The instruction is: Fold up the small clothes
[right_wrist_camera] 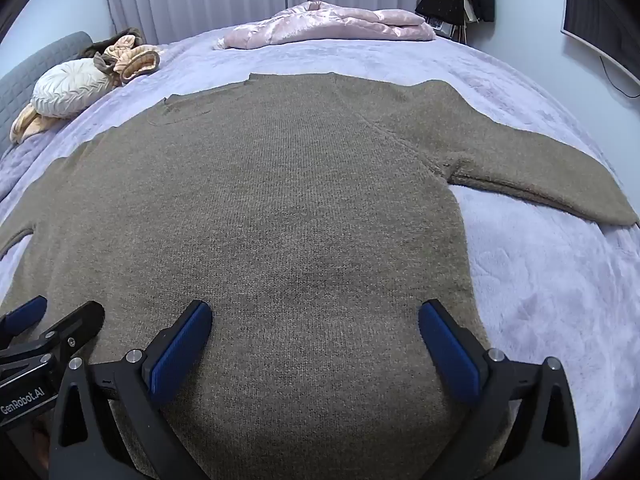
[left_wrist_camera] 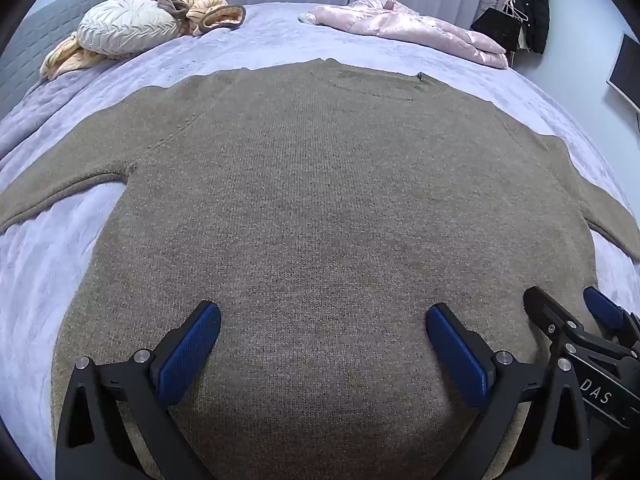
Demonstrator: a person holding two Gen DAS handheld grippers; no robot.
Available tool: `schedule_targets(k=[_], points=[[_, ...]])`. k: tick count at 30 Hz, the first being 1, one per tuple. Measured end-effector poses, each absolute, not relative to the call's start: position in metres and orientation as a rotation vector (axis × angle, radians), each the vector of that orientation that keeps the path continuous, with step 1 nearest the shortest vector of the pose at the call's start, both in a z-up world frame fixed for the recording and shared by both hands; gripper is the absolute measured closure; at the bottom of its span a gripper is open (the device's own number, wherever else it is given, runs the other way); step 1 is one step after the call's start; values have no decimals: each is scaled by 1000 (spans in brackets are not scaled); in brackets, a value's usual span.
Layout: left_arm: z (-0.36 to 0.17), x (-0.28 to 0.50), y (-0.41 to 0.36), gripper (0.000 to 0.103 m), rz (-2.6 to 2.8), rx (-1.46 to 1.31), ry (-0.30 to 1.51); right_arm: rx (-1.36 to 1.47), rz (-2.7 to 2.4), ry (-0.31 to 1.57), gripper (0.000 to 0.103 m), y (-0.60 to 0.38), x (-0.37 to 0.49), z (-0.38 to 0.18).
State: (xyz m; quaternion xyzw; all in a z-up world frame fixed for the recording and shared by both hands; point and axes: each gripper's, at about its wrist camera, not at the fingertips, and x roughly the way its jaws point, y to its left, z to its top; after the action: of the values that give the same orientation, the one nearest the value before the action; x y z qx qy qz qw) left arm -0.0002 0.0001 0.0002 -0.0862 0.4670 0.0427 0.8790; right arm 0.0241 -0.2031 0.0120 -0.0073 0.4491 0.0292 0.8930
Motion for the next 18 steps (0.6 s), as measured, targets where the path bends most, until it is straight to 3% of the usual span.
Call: schedule_targets(k=[18], points=[[2, 0, -3, 0, 101, -144, 983, -12, 62, 931, 0, -203, 23, 13]])
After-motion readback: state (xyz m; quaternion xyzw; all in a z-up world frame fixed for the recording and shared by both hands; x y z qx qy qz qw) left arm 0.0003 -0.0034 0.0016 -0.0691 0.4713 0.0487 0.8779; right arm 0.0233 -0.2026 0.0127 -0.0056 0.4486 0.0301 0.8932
